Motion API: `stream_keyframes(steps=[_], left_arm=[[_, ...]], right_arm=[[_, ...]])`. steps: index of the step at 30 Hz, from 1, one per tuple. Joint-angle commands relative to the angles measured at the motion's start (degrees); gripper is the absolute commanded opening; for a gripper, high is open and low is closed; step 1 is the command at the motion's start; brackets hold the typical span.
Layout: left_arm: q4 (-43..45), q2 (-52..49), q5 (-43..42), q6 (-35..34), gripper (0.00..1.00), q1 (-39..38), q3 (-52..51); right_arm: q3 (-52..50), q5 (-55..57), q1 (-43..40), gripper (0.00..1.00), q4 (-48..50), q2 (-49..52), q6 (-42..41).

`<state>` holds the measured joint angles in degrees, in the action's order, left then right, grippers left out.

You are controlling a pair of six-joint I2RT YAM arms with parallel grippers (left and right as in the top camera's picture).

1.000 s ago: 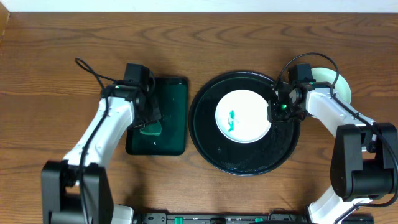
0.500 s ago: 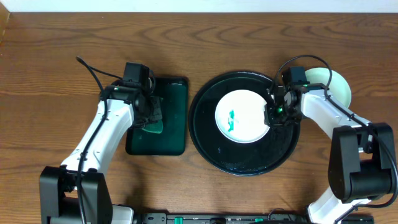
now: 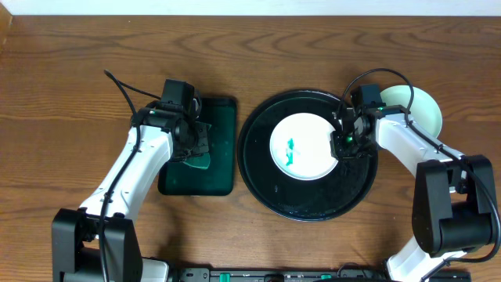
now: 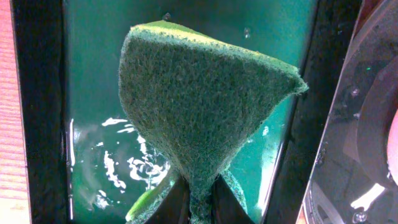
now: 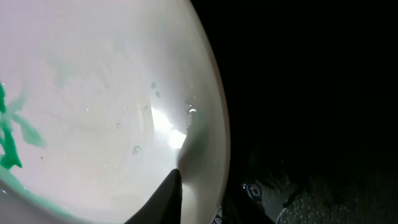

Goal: Clean dirty plates on tray and stack at the side
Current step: 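Grasp the green sponge in the basin with the left gripper, then lift the sponge with the left gripper above the basin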

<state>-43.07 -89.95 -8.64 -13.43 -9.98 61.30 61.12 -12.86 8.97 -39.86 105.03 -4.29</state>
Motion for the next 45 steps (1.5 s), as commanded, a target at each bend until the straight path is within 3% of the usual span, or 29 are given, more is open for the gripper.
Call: stream_keyframes(steps=[1,7,28,31,38,45], left_arm=[[0.1,0.9,0.1,0.9,0.07,-0.1,-0.1],[0.1,0.9,0.1,0.9,0.07,-0.1,-0.1],[-0.2,0.9,0.1,0.9,0.07,-0.1,-0.5],[-0.4,0.9,0.1,0.9,0.08,-0.1,-0.5],[-1.1,0.9,0.1,1.0,0.07,-0.1,0.3],[-3.2,0.9,0.2,1.0,0.07,-0.1,2.3]], right_arm=[[-0.9,-0.5,1.4,0.21,0.6,0.1,0.7],[-0.9,-0.5,1.4,0.3,0.7,0.1,0.7],[-0.9,-0.5,1.4,0.34,0.7,0.1,0.7],[-0.9,-0.5,1.4,0.31,1.2,0.1,0.7],[0.1,-0.5,1.0,0.02,2.2,0.1,0.7],[1.0,-0.4,0.3,0.01,5.9,0.1,0.7]])
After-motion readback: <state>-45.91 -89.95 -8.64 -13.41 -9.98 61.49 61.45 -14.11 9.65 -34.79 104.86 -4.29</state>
